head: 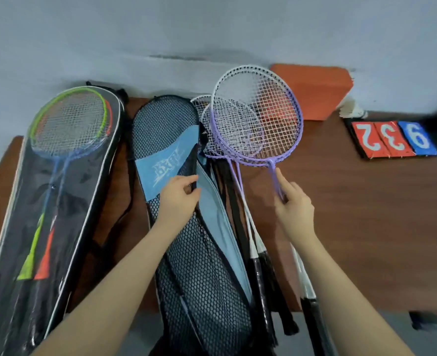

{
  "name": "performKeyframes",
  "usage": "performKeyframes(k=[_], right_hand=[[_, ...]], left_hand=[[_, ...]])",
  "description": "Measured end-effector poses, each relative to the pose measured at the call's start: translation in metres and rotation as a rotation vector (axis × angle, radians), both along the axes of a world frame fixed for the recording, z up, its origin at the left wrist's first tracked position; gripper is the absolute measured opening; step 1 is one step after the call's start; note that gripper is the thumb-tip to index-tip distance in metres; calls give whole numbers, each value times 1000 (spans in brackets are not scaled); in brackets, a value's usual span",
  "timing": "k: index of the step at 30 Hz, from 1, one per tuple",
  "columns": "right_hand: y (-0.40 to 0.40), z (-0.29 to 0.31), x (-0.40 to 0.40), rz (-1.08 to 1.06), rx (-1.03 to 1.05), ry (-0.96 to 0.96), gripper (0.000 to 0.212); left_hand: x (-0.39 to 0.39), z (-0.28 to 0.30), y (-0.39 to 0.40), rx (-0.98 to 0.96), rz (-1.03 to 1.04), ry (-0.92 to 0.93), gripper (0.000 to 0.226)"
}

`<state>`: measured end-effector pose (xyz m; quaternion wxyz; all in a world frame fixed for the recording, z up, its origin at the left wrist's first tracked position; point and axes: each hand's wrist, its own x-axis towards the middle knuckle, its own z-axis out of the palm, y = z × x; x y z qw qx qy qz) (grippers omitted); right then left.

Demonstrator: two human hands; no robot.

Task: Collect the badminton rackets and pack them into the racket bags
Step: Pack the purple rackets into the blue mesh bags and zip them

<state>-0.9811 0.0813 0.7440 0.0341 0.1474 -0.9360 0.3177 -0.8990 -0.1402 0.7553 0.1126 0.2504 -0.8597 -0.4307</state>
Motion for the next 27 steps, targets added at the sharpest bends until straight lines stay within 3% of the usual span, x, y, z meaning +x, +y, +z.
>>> performKeyframes(k=[13, 21, 27], right_hand=[[41, -21, 90, 48, 174, 0, 61], [49, -24, 109, 156, 103, 23, 56], [55, -23, 104, 210, 80, -130, 56]], left_hand=[[8, -16, 6, 141, 104, 83, 40], [5, -10, 15, 116, -21, 26, 53], [6, -7, 31, 95, -122, -29, 65]])
